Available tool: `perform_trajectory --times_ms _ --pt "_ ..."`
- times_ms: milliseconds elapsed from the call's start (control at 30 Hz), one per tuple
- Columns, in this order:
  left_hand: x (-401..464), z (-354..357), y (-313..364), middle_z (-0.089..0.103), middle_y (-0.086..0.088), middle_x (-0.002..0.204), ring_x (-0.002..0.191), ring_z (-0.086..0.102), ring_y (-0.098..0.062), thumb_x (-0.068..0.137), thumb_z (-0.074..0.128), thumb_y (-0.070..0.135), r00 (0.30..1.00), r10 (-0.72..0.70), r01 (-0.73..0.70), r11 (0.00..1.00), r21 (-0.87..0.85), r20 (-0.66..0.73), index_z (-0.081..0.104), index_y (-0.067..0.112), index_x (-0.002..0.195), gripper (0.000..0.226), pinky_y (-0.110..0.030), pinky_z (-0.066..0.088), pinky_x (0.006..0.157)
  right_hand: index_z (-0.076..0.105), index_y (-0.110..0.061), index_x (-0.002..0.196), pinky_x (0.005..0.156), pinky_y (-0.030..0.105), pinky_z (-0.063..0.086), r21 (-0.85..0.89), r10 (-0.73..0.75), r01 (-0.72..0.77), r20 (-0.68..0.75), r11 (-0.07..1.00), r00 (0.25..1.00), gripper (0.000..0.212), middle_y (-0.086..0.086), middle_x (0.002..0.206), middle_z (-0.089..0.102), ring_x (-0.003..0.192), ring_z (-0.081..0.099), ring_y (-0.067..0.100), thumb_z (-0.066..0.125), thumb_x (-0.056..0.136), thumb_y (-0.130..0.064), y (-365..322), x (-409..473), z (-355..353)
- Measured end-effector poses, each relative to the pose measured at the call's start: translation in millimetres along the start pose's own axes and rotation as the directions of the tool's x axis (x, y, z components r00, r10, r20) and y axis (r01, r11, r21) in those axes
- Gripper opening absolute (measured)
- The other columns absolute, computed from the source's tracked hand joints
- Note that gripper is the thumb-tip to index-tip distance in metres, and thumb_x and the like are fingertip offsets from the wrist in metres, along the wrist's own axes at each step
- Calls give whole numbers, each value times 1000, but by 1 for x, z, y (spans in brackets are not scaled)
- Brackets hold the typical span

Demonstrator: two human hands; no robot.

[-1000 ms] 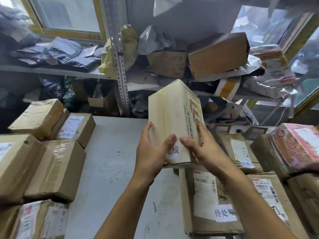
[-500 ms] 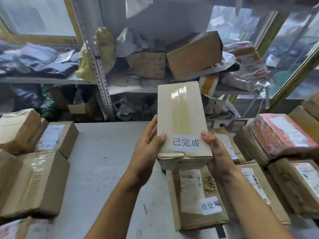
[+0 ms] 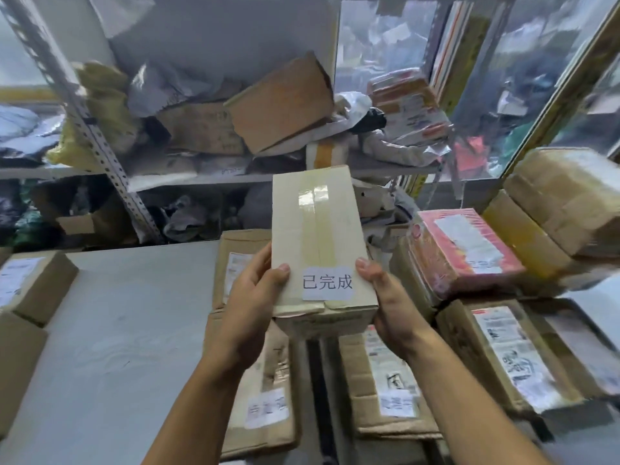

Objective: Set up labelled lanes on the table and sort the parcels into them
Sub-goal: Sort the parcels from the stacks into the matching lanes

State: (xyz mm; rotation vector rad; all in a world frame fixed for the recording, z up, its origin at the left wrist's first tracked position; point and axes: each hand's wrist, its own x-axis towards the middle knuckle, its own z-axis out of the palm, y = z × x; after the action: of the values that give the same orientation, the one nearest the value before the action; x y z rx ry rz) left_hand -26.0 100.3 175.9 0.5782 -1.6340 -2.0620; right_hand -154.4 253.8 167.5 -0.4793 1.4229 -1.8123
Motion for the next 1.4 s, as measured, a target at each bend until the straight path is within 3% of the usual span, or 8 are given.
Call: perform_trajectory --times_ms 133,400,567,667,733,900,1100,1400 --pt "7 55 -15 73 -5 115 102 72 -26 76 67 41 999 -21 22 1000 -13 32 59 28 130 56 -28 59 74 69 -15 122 107 58 44 -33 22 -24 -41 999 999 61 14 120 72 114 68 33 65 77 -56 -21 -10 -54" --pt "19 131 -19 72 -5 118 101 72 -26 85 65 37 993 -12 13 1000 -10 121 59 35 129 45 -30 60 70 74 -22 116 97 45 54 38 -18 21 -69 999 997 45 18 124 69 117 66 36 63 84 -51 -53 -27 -124" --pt "34 184 -4 67 -3 128 111 68 -23 92 58 28 983 52 -53 999 1 173 47 23 143 52 -34 58 86 74 -27 116 80 44 60 31 -36 39 -86 999 996 47 15 124 70 111 69 31 65 82 -58 -91 -29 -169" --pt "51 222 4 66 -2 130 107 70 -17 100 55 26 979 43 -50 998 28 198 44 25 145 47 -33 59 84 72 -20 122 97 54 52 40 -45 48 -77 998 996 51 20 131 65 119 63 38 60 86 -54 -120 -18 -200" --pt "67 247 5 69 0 125 104 71 -15 101 54 24 985 32 -38 999 31 170 48 24 142 41 -35 59 85 72 -16 123 100 49 52 43 -44 48 -81 998 996 47 23 133 63 122 61 40 54 93 -48 -139 -8 -219" --pt "106 292 -12 70 10 117 102 69 -10 97 53 36 994 7 -18 995 102 109 56 39 128 32 -34 55 84 83 -23 95 74 29 61 -161 15 -49 -204 986 979 36 12 106 77 90 74 25 54 95 -46 -170 18 -263" --pt "112 305 -40 64 11 130 115 64 -12 86 54 49 990 -84 63 983 172 116 47 39 140 55 -46 51 101 82 -14 86 108 50 44 -324 102 -206 -310 924 945 38 10 102 78 98 72 27 55 99 -37 -153 38 -297" --pt "121 312 -43 60 4 133 111 65 -15 79 58 53 994 -108 102 978 183 21 36 35 146 72 -46 52 99 75 -15 99 85 34 47 -437 47 -172 -283 883 958 35 1 96 79 89 72 13 49 102 -38 -150 42 -303"
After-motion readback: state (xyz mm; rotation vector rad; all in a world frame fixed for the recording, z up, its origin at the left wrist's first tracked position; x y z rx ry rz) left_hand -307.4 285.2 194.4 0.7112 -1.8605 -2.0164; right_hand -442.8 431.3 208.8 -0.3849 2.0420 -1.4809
